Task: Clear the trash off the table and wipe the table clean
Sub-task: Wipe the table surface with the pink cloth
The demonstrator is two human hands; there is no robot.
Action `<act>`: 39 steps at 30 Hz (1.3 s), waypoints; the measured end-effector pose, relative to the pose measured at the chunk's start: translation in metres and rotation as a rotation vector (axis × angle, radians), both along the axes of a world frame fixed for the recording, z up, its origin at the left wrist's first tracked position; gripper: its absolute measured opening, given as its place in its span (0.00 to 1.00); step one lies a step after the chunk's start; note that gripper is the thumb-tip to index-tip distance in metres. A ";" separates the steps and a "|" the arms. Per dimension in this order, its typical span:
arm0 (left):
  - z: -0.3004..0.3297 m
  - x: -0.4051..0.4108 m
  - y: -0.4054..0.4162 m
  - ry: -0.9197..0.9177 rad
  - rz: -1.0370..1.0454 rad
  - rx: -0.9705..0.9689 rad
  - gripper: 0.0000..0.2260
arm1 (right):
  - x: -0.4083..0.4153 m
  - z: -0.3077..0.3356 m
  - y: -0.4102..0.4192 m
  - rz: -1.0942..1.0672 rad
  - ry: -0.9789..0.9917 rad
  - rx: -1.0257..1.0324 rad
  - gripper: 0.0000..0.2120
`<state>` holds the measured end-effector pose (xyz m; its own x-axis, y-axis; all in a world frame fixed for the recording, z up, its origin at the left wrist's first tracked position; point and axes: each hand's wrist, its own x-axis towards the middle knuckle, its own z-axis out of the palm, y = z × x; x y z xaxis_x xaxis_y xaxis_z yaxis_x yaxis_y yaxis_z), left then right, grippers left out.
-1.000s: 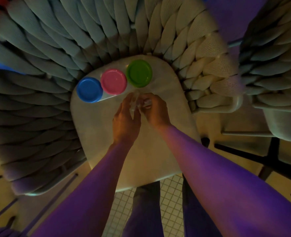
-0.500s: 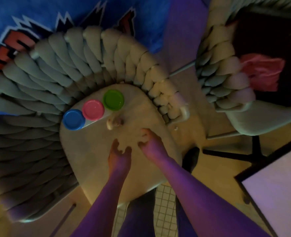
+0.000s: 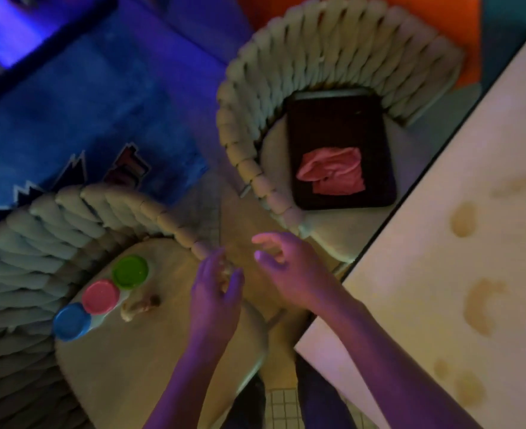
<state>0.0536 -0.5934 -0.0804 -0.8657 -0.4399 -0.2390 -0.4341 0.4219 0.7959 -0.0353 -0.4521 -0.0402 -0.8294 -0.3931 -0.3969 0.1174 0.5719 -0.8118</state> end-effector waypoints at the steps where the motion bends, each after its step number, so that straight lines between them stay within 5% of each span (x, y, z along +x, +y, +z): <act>1: 0.008 -0.017 0.011 0.038 -0.034 -0.021 0.19 | -0.016 0.010 0.018 -0.033 0.022 -0.016 0.14; 15: 0.003 -0.224 0.111 0.076 -0.367 -0.239 0.20 | -0.221 0.000 0.149 -0.180 0.208 0.247 0.15; 39: -0.197 -0.405 0.116 -0.324 -0.613 -0.333 0.24 | -0.363 -0.197 0.125 0.103 -0.122 0.767 0.23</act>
